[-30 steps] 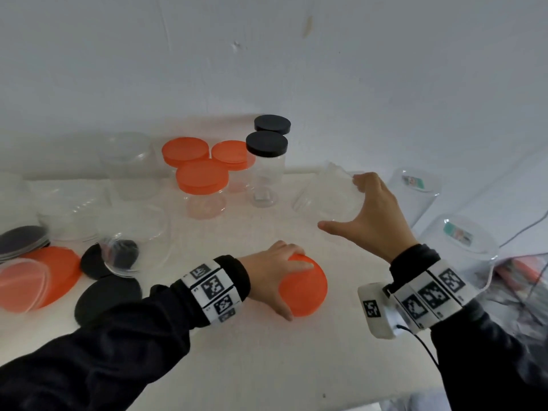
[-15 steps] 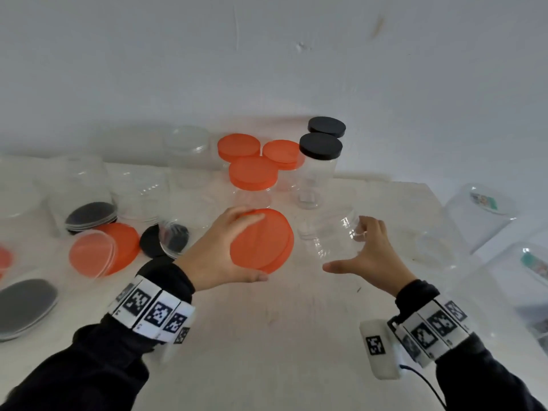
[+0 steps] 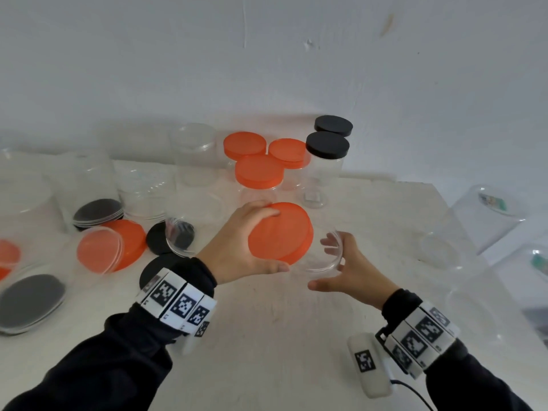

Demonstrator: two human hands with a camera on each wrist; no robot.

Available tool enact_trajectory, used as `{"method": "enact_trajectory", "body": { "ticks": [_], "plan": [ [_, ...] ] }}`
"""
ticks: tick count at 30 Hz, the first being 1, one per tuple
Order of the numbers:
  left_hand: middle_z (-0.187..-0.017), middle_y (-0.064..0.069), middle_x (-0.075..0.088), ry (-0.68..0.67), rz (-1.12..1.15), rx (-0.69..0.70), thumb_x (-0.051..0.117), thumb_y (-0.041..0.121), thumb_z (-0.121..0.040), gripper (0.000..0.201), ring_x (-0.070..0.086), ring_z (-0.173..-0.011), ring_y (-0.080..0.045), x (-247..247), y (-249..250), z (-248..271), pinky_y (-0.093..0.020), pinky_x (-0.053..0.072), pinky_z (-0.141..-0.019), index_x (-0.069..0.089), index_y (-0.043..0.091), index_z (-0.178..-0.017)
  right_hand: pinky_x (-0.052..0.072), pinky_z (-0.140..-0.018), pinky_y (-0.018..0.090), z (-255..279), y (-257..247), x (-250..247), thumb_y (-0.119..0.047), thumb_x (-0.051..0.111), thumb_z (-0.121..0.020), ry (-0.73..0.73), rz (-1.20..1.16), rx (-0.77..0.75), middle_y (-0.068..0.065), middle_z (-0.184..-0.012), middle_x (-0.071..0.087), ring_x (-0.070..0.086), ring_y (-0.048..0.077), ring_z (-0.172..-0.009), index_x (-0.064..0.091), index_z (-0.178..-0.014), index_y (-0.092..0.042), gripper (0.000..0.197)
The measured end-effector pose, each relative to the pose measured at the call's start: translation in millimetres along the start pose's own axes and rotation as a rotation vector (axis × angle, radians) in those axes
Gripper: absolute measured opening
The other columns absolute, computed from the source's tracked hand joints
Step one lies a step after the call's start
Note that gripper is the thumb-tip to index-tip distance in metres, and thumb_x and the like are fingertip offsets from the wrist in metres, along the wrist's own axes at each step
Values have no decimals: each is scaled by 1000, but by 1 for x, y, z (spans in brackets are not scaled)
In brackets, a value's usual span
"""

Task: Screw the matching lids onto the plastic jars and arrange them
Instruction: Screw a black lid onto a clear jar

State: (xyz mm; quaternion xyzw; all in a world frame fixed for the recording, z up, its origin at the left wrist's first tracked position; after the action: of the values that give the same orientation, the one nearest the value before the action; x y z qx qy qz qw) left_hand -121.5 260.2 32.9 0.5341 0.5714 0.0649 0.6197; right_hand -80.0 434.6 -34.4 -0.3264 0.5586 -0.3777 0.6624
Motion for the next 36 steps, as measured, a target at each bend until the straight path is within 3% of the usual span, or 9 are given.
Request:
{"method": "enact_trajectory", "body": {
  "ticks": [4, 8, 13, 19, 22, 25, 29, 33, 36],
  "plan": [
    [-144, 11, 27, -61, -28, 27, 64, 74, -47, 99, 22, -131, -1, 15, 7, -7, -17, 20, -104, 40, 30, -133, 41, -91, 19, 2, -2, 8, -22, 88, -59, -38, -4, -9, -8, -132, 39, 43, 10, -120, 26, -133, -24, 97],
    [-142, 14, 26, -109, -57, 64, 63, 71, -49, 97, 17, -132, 2, 29, 17, -11, -2, 13, -98, 41, 30, -133, 45, -91, 21, 5, -6, 14, -18, 89, -57, -79, -31, -21, -9, -129, 43, 47, 7, -117, 27, -130, -29, 97],
    [-140, 11, 31, -136, -141, 113, 68, 71, -47, 98, 21, -127, 2, 40, 25, -10, -16, 18, -103, 46, 26, -131, 45, -95, 23, 10, -9, 17, -18, 90, -54, -79, -55, -27, -8, -128, 42, 47, 7, -118, 29, -129, -29, 97],
    [-141, 11, 28, -166, -147, 105, 62, 74, -47, 100, 22, -126, -1, 48, 23, -4, -22, 22, -105, 43, 27, -133, 47, -90, 20, 15, -10, 17, -16, 89, -57, -78, -32, -18, -8, -125, 44, 49, 8, -115, 31, -125, -27, 90],
    [-140, 15, 22, -216, -106, 69, 79, 63, -46, 110, 19, -128, 0, 51, 22, -3, -22, 22, -107, 32, 27, -138, 42, -94, 17, 17, -14, 20, -19, 87, -59, -134, 18, -24, -7, -130, 36, 43, 11, -122, 21, -129, -28, 96],
    [-138, 18, 13, -258, 12, -10, 89, 39, -49, 122, 18, -127, 2, 52, 11, 0, -21, 21, -106, 11, 30, -142, 35, -106, 28, 20, -28, 12, -30, 87, -56, -187, 142, -44, -6, -140, 22, 31, 11, -129, 6, -141, -30, 117],
    [-146, 7, 18, -351, 220, -171, 84, 46, -43, 131, 27, -132, -8, 56, -19, 6, -28, 29, -108, -1, 36, -141, 35, -106, 32, 22, -73, 3, -41, 85, -57, -226, 370, -151, -11, -144, 19, 32, 11, -129, 10, -144, -32, 114],
    [-134, 14, 31, -389, 283, -196, 82, 44, -43, 119, 37, -125, -5, 65, -26, 5, -20, 39, -98, 11, 36, -138, 39, -102, 41, 22, -99, 24, -49, 78, -66, -350, 740, -206, -9, -146, 20, 32, 16, -127, 10, -143, -41, 103],
    [-128, 18, 39, -380, 300, -222, 84, 38, -43, 107, 40, -120, -3, 66, -30, 2, -17, 37, -94, 23, 39, -131, 39, -102, 43, 15, -102, 32, -47, 74, -71, -383, 903, -177, -3, -148, 19, 30, 21, -129, 11, -145, -38, 97]
  ]
}}
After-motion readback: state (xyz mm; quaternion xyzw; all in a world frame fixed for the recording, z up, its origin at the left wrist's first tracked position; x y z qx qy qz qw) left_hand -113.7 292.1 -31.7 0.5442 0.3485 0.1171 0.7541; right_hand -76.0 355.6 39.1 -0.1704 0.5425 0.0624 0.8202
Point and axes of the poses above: each hand's wrist, its own z-axis away from the middle knuckle, its own x-axis out of the palm, y = z × x, the point moved 10 cm from there along -z, towards the middle knuckle
